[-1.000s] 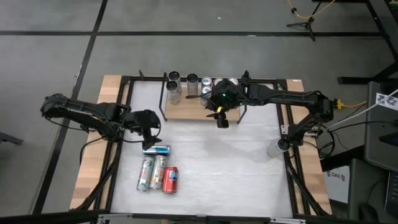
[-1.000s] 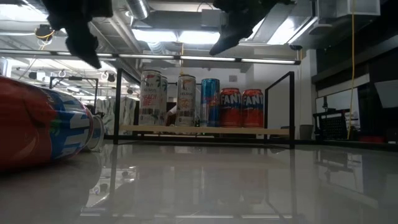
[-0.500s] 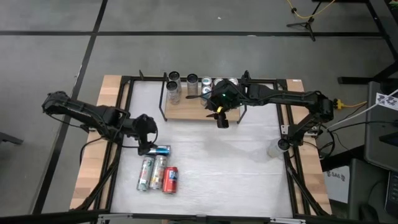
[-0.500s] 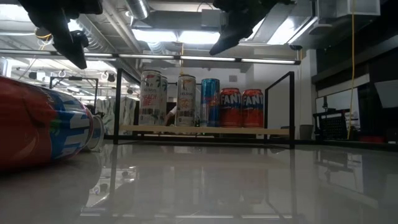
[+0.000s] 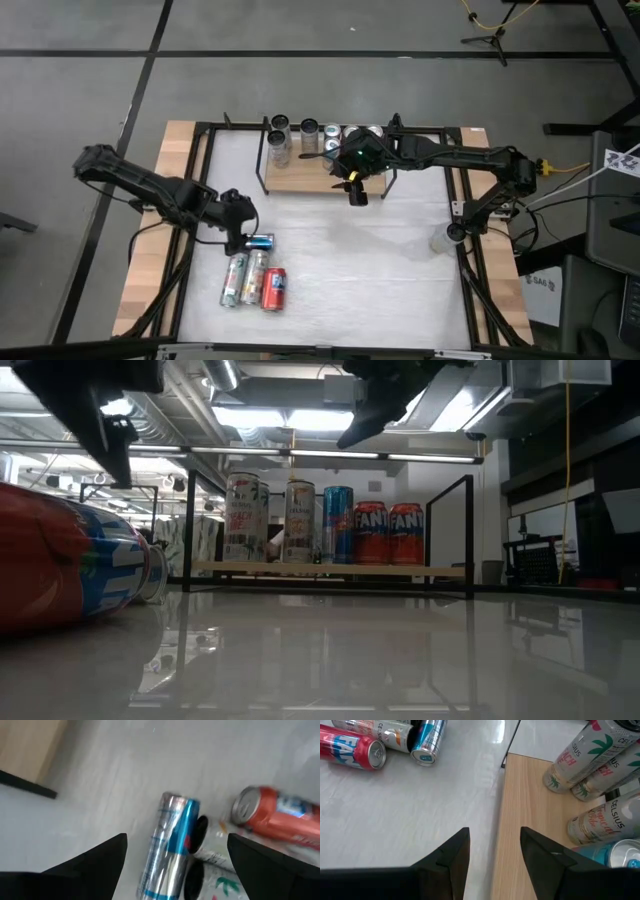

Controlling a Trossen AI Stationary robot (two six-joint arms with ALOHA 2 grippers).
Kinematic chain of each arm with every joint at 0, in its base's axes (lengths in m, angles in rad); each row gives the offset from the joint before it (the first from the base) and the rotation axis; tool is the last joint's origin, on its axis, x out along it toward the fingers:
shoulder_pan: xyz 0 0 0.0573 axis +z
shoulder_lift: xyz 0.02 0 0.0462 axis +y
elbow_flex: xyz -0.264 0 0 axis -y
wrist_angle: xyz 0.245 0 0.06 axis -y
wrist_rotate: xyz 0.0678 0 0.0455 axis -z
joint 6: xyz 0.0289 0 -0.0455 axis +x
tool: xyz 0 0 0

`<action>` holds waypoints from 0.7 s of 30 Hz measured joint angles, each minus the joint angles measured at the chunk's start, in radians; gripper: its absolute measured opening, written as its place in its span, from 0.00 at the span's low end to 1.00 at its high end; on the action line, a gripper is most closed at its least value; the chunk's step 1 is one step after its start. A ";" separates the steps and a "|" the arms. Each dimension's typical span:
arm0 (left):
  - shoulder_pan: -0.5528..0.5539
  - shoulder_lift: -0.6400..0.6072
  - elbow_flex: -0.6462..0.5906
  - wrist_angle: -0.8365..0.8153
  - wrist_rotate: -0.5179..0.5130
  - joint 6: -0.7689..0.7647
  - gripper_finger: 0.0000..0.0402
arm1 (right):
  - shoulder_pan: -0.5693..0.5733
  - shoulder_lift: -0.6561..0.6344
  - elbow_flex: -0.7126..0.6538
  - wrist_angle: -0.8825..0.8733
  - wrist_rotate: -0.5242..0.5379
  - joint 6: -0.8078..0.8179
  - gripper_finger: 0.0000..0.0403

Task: Place canned beverage on shelf
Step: Put the blue soda can on the shelf aligned with the other blue soda cans

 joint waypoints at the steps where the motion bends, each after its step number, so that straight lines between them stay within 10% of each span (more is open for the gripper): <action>1: -0.003 0.015 0.000 -0.008 0.001 0.001 0.84 | 0.000 0.000 0.000 0.000 0.000 0.000 0.42; 13: -0.025 0.192 0.000 -0.037 0.033 0.078 0.84 | 0.000 0.000 0.000 0.000 0.000 0.000 0.44; 21: -0.024 0.299 0.000 -0.034 0.078 0.109 0.84 | 0.000 0.000 0.000 0.000 -0.016 0.000 0.66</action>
